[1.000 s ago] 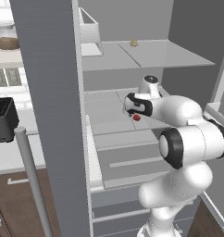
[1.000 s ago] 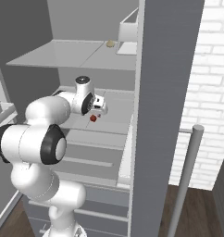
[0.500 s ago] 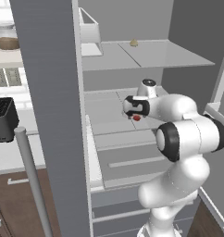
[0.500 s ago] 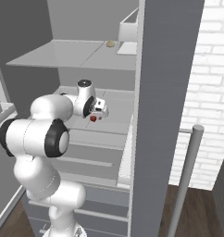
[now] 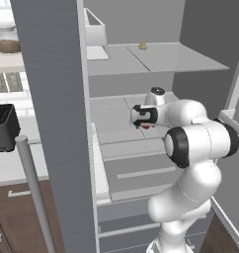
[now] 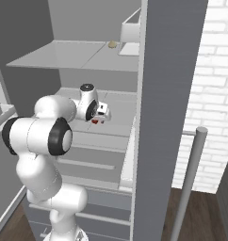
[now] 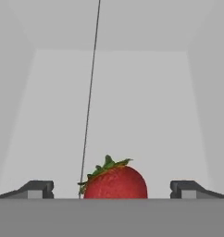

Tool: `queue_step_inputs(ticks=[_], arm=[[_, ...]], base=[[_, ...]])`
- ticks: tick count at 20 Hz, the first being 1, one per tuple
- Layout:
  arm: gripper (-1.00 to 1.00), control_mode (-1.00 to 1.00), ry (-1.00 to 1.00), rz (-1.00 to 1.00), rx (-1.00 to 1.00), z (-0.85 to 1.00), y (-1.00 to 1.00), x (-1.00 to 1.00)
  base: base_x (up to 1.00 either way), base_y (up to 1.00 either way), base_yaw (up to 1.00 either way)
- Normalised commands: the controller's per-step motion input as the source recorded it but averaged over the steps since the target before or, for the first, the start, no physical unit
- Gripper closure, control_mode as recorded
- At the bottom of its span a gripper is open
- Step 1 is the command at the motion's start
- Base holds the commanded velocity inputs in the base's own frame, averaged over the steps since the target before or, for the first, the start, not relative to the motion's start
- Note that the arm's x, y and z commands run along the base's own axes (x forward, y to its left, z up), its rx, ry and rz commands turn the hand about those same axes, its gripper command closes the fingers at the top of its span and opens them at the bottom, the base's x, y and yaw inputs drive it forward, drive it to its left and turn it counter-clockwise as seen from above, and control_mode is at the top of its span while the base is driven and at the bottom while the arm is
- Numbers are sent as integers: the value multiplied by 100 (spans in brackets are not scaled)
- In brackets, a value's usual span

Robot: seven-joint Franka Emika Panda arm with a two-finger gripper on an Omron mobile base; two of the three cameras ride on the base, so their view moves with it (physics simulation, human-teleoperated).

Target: Take the strawberry from the fridge and place it on top of the pancake, located on the dining counter.

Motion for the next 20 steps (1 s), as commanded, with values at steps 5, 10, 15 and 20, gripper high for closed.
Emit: queue_step_inputs(ticks=[5,10,15,20], arm=[[100,-100,2,0,0,-33,0,0],[100,-100,2,0,0,-25,0,0],[100,-100,0,-1,0,-4,0,-22],[100,-100,0,-2,0,22,0,-72]], base=[[0,0,0],[0,0,0],[0,0,0],[0,0,0]])
